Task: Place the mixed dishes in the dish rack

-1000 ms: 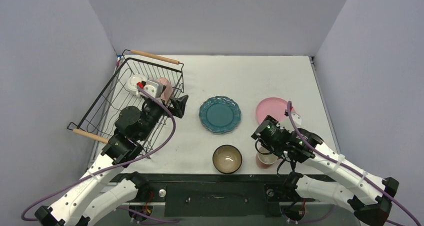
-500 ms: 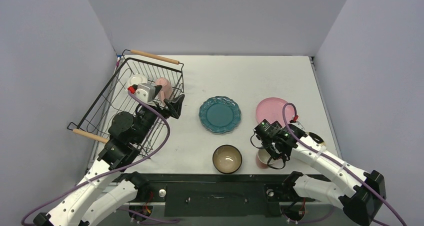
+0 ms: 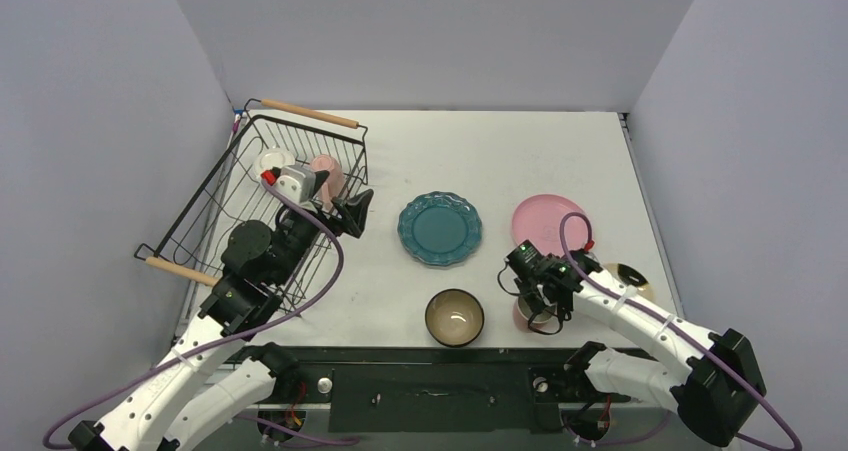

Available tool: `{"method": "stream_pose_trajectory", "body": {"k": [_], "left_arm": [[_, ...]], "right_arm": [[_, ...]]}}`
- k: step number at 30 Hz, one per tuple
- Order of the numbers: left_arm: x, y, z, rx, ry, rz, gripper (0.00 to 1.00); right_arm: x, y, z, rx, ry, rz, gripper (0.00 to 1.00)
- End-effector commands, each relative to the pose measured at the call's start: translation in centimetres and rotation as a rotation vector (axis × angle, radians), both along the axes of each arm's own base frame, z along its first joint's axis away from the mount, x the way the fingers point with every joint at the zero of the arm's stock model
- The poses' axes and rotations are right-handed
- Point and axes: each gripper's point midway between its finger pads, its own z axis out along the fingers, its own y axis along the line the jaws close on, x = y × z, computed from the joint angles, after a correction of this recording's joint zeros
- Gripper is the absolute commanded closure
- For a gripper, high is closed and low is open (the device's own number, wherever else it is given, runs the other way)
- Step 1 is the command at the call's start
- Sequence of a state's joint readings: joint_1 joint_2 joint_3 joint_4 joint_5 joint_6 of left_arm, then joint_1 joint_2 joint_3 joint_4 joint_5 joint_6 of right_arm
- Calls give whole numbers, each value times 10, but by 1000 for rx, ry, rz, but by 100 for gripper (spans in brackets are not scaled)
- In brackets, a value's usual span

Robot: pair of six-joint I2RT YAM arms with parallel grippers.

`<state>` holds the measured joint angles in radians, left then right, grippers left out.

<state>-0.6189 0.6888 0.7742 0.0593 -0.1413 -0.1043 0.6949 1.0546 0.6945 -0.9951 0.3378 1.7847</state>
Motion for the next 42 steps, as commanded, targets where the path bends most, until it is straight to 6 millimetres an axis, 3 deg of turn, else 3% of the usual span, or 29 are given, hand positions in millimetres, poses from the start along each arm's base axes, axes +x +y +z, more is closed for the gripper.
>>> {"method": "stream_pose_trajectory", "body": {"k": [1,4,8,11,17,21,23,27,28,31,35,42], "left_arm": [[3,0,11,-70,-24,9,4],[9,0,6,-78,23,28,4],[13,-7,0,-91,61,15,4],[11,-17,0,-111,52,-38,4],[1,-38,-5,-95,52,-164,3],[0,-52,-12,-85,86,-232,3],[-3,-63,-17,-74,103,-286,4],[-12,-83,-15,-120,152,-403,3],[-13,-85,-13,-139,163,-418,3],[-28,-102,-14,-265,261,-536,3],[-42,-112,-4,-457,319,-648,3],[-49,-123,5,-556,402,-729,3]], "right_arm": [[8,0,1,25,-47,-50,82],[8,-1,2,32,-56,-52,99],[7,-2,6,52,-82,-49,100],[16,-4,24,42,-164,0,100],[47,0,116,34,-533,212,100],[55,27,170,77,-742,432,100],[56,51,195,126,-836,565,100],[51,97,244,289,-1038,751,100],[40,112,249,363,-1058,832,100],[14,137,297,588,-1270,952,100],[-8,144,328,793,-1406,995,100],[-28,144,348,1028,-1519,1004,100]]}}
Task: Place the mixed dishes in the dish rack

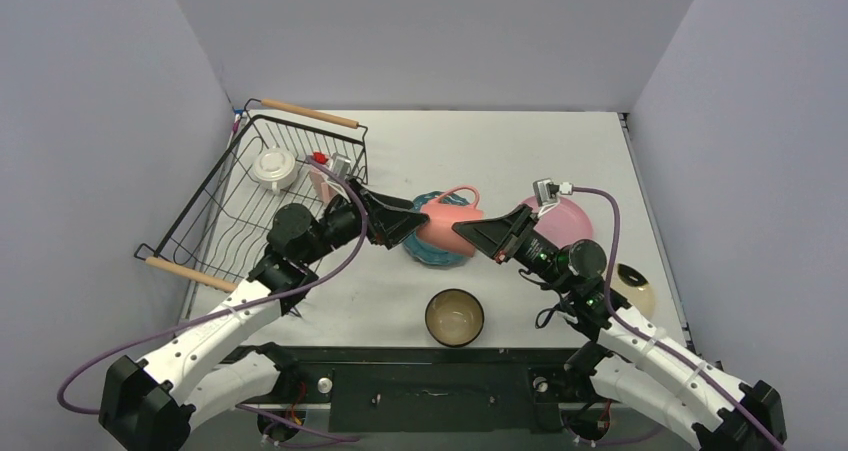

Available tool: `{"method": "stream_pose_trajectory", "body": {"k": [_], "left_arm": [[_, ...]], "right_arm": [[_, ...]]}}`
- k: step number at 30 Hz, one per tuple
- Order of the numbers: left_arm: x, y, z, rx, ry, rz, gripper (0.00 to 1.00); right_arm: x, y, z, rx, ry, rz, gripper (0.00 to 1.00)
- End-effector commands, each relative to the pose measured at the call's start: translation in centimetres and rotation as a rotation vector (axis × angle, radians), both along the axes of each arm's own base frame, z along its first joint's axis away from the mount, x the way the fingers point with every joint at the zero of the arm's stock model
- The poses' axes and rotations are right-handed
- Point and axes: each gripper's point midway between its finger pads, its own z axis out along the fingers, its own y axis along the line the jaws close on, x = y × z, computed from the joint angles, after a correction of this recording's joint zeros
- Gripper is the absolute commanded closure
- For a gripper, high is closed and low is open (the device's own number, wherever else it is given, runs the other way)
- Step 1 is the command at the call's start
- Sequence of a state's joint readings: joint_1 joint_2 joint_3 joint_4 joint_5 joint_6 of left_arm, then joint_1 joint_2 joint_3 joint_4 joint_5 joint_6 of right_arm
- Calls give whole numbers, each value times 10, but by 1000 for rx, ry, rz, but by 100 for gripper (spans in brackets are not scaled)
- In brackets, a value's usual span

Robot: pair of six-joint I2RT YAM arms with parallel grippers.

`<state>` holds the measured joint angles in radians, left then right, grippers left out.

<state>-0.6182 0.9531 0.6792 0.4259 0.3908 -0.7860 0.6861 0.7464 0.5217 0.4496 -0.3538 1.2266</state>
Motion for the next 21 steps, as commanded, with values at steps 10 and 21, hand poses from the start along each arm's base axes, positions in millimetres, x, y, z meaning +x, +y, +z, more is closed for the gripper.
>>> {"method": "stream_pose_trajectory", "body": {"k": [10,21], "left_arm": [[-42,-20,41,-227,74,-251,3],[-45,-41,47,-197,112,-244,2]], "right_arm": [[-37,-19,79,340,-242,106,100],[-37,-18,67,303,-235,99,100]]}}
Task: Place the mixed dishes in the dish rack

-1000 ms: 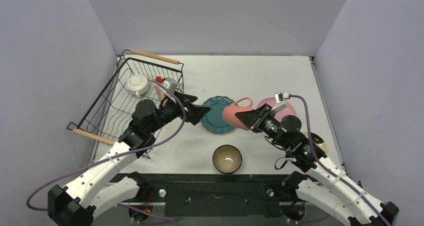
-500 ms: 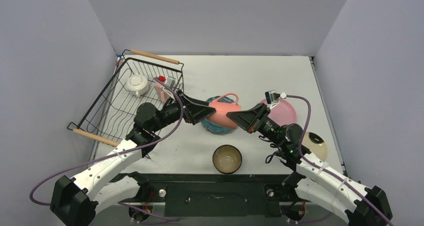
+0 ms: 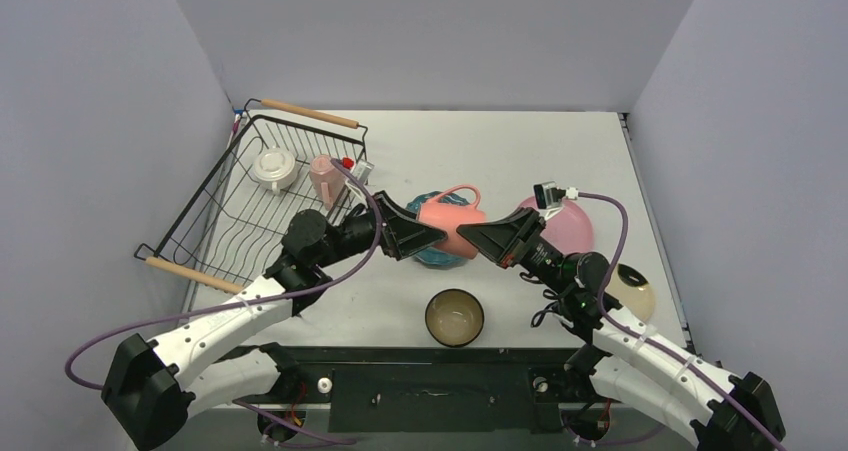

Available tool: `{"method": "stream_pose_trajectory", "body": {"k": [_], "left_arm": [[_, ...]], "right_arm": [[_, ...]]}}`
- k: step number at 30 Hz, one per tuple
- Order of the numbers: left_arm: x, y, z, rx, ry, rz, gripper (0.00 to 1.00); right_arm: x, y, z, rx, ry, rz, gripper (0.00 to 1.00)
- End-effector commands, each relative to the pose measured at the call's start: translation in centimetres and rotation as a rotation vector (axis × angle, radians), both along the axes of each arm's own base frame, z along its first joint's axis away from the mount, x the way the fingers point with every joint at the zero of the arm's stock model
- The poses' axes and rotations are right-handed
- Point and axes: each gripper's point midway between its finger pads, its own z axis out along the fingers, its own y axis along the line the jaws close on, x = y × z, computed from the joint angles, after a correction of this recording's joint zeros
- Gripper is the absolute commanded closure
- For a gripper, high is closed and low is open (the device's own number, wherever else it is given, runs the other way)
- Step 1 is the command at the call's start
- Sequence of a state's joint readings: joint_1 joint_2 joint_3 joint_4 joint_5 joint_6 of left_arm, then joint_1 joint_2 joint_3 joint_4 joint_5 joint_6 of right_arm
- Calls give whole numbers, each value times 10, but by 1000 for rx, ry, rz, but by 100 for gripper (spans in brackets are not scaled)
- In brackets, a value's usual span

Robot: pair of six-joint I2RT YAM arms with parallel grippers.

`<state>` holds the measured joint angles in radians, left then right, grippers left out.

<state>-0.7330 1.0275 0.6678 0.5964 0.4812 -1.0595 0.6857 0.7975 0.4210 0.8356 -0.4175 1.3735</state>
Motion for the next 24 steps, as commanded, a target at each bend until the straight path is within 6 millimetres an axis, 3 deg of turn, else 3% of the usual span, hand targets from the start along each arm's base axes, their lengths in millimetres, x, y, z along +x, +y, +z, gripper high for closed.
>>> {"method": "stream_pose_trajectory", "body": {"k": [1,7,9,18,24], "left_arm": [[1,-4,33,-43,-47,9,2],[1,-8,31,-35,-36,-5,0],[1,-10,33,-38,-34,-5,6],[-7,-22,33,-25,-35,-38,8],[-10,-24,37,-30,-52,-54,22]], "right_arm": [[-17,-17,38,98,-148,-22,100],[-19,-16,33,82,-147,-21,100],[-20,-16,32,78,-149,-19,100],[-19,-17,32,42,-160,-52,100],[-20,-19,32,46,-159,-57,100]]}}
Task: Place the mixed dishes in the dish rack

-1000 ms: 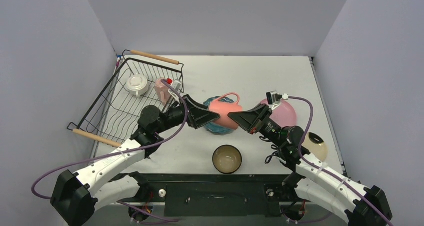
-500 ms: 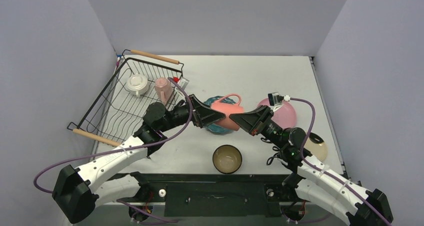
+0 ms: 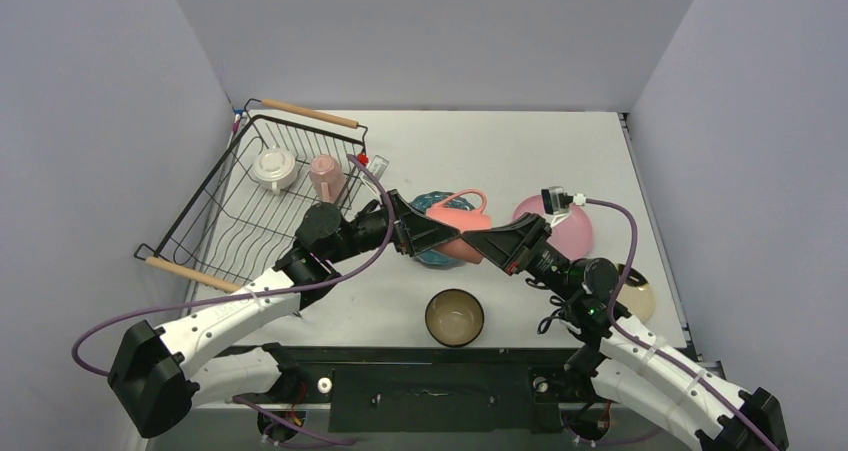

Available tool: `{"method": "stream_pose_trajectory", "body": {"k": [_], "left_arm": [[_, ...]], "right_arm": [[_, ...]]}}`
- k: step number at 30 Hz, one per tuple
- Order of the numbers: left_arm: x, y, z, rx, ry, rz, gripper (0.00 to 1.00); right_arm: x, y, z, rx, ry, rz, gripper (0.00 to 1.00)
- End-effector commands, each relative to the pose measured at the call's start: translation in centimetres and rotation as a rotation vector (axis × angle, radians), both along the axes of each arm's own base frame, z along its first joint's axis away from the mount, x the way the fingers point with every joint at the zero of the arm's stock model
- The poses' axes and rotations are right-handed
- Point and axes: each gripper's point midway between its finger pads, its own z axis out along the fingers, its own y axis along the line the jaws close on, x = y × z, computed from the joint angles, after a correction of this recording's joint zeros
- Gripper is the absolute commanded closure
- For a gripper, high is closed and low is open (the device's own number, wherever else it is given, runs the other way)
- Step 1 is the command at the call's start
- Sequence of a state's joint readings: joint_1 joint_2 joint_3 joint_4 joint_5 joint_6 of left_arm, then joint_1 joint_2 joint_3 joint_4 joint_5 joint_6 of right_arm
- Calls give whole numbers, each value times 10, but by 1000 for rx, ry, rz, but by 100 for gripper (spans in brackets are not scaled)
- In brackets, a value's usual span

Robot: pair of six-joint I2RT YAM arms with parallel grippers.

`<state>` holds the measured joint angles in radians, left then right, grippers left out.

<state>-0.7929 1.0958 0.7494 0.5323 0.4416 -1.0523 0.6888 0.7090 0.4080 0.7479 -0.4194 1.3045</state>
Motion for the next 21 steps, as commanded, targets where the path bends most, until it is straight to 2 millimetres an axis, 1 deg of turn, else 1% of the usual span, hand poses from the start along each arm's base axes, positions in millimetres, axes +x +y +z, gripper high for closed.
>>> {"method": "stream_pose_trajectory", "body": {"k": [1,2,4,5,6,7,8,9,10,11,12,13,14,16,18,21], "left_arm": [[-10,-3,35,-65,-88,-35,28],[-11,-3,35,-65,-90,-38,33],[-13,-3,36,-70,-99,-48,52],[-14,-3,38,-76,-111,-54,58],[-17,-2,39,-77,-121,-69,69],[-19,-2,41,-83,-140,-74,75],[-21,-1,43,-82,-151,-80,88],[-21,0,44,-74,-167,-75,94],[-21,1,45,-69,-174,-69,100],[-21,4,46,-59,-190,-57,100],[-22,5,48,-59,-203,-54,100],[-23,9,52,-57,-226,-40,100],[-23,11,54,-55,-235,-29,100],[-20,15,55,-24,-241,4,100],[-18,20,60,2,-251,30,100],[-15,28,68,30,-281,65,100]], "right_arm": [[-10,-12,34,83,-113,-30,100],[-10,-12,34,84,-112,-28,100],[-10,-12,33,85,-110,-28,100],[-10,-11,32,83,-107,-28,100],[-10,-12,32,82,-108,-30,100],[-10,-12,31,78,-107,-31,100],[-9,-12,30,72,-107,-38,94],[-8,-13,28,64,-97,-49,91],[-7,-14,26,54,-98,-60,84],[-6,-16,25,50,-99,-78,79],[-5,-17,22,43,-93,-87,65],[-3,-19,20,32,-87,-104,58],[-2,-20,19,26,-84,-113,45],[0,-21,15,2,-75,-130,33],[1,-21,11,-28,-68,-143,27],[4,-21,4,-75,-54,-159,24]]}}
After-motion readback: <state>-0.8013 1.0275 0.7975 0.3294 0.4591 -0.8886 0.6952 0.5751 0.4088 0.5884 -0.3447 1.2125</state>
